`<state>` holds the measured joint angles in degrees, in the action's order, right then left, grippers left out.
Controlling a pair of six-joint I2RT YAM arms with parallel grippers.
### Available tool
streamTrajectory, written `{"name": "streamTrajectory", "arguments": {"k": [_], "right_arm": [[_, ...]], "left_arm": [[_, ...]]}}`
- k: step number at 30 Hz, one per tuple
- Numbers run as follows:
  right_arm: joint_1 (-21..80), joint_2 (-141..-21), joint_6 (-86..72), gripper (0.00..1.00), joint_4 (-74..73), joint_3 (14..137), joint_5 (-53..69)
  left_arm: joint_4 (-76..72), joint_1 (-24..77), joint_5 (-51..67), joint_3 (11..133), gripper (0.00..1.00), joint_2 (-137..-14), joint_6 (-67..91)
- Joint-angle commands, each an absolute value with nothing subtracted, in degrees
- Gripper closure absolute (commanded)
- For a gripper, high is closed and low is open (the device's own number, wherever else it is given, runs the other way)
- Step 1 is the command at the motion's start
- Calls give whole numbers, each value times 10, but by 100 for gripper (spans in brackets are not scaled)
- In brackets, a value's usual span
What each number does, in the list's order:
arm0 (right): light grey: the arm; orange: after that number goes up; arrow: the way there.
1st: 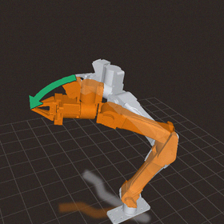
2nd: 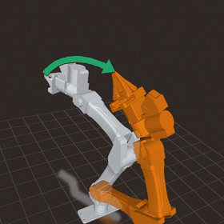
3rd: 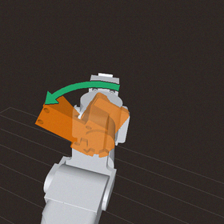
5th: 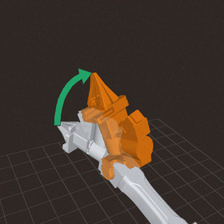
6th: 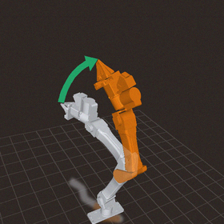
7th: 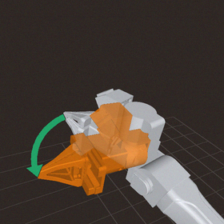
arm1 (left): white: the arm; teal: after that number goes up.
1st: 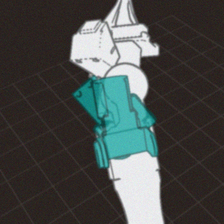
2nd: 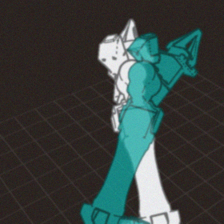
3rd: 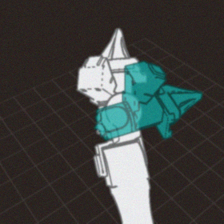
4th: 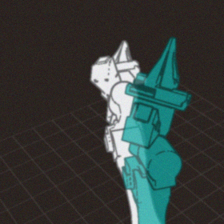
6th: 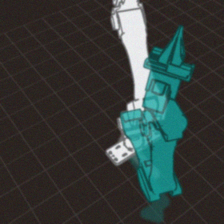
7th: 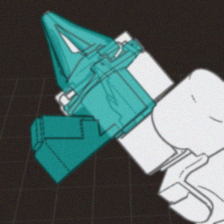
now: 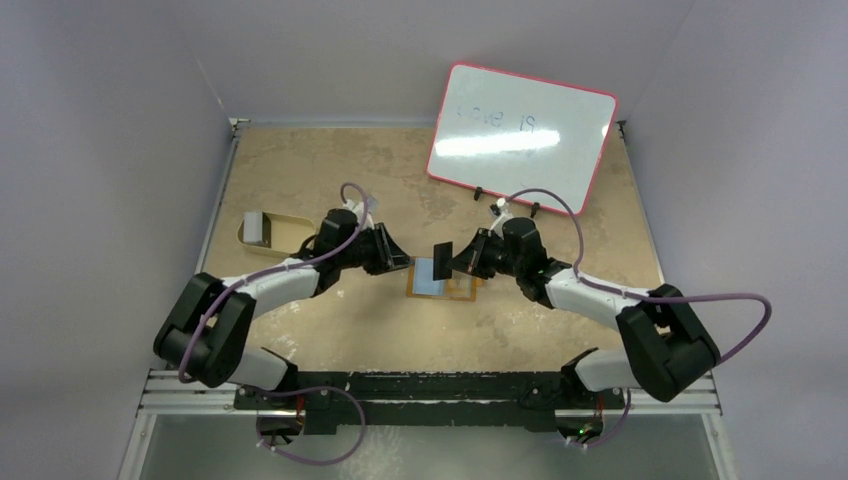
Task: Put the credit cards into the card holder
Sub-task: Insert the credit card into the card holder.
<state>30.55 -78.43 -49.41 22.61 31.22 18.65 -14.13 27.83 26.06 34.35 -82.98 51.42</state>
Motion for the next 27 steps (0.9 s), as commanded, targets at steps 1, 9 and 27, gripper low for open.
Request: {"name": "streamTrajectory", "arguments": {"k": [1,9,27], "right_arm": [[299,-807,-485,100,260,309,170],[290,-861,-480,100,285,308,189],[287,-888,-480,100,255,298,202]], "left_arm": [[-201,299,241,342,82,-864,515],[-193,309,222,341,95,-910,493],[-108,342,155,349,100,-939,455]]}}
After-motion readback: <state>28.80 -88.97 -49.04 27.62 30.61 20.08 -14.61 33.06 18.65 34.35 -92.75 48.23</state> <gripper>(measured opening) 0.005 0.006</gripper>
